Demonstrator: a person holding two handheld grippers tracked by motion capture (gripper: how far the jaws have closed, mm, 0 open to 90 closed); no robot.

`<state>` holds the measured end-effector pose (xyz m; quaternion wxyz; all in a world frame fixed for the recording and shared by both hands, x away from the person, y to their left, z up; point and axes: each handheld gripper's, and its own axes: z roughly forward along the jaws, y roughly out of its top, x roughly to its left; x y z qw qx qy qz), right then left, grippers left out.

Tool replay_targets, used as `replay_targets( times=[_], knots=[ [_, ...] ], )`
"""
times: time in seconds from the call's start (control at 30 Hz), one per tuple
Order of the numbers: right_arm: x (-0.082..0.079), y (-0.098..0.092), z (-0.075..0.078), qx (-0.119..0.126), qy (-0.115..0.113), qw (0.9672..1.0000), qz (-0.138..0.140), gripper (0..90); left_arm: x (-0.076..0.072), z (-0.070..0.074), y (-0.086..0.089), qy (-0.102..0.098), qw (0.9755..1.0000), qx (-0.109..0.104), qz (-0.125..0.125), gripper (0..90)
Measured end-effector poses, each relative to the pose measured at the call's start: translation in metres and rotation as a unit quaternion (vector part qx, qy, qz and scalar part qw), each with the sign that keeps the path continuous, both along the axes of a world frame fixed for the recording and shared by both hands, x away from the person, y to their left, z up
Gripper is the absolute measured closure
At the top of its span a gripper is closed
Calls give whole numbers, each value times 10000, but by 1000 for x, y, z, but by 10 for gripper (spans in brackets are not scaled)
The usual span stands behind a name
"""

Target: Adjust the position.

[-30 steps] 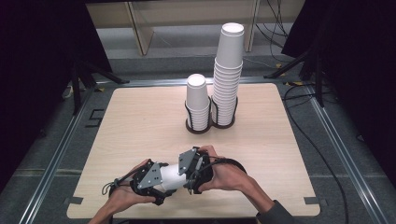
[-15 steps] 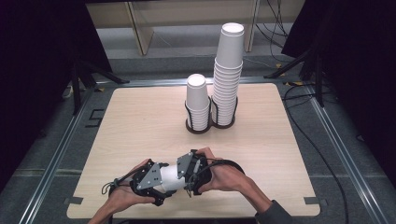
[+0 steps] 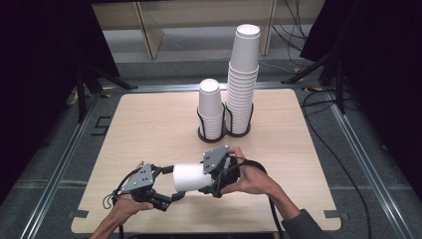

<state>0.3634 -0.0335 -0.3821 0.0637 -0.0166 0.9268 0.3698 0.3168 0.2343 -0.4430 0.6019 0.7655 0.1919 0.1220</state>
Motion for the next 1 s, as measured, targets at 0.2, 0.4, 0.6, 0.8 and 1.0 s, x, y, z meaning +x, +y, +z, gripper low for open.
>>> replay_targets(
  times=[0.2, 0.4, 0.6, 0.8, 1.0],
  knots=[
    [9, -19, 11, 715, 188, 9971, -155, 225, -1, 3, 2, 75, 9986, -491, 155, 142],
    [10, -22, 13, 975, 213, 9950, -53, 224, -3, 2, -3, 158, 9964, -832, 22, 141],
    [7, -20, 10, 978, 412, 9943, 25, 224, -4, 6, -3, 308, 9952, -924, -4, 142],
    [8, -16, 6, 1097, 528, 9923, 213, 224, -4, 7, -4, 316, 9957, -867, 35, 88],
    [7, -12, 2, 1134, 523, 9916, 348, 224, -5, 7, -8, 280, 9959, -855, 55, 7]
  ],
)
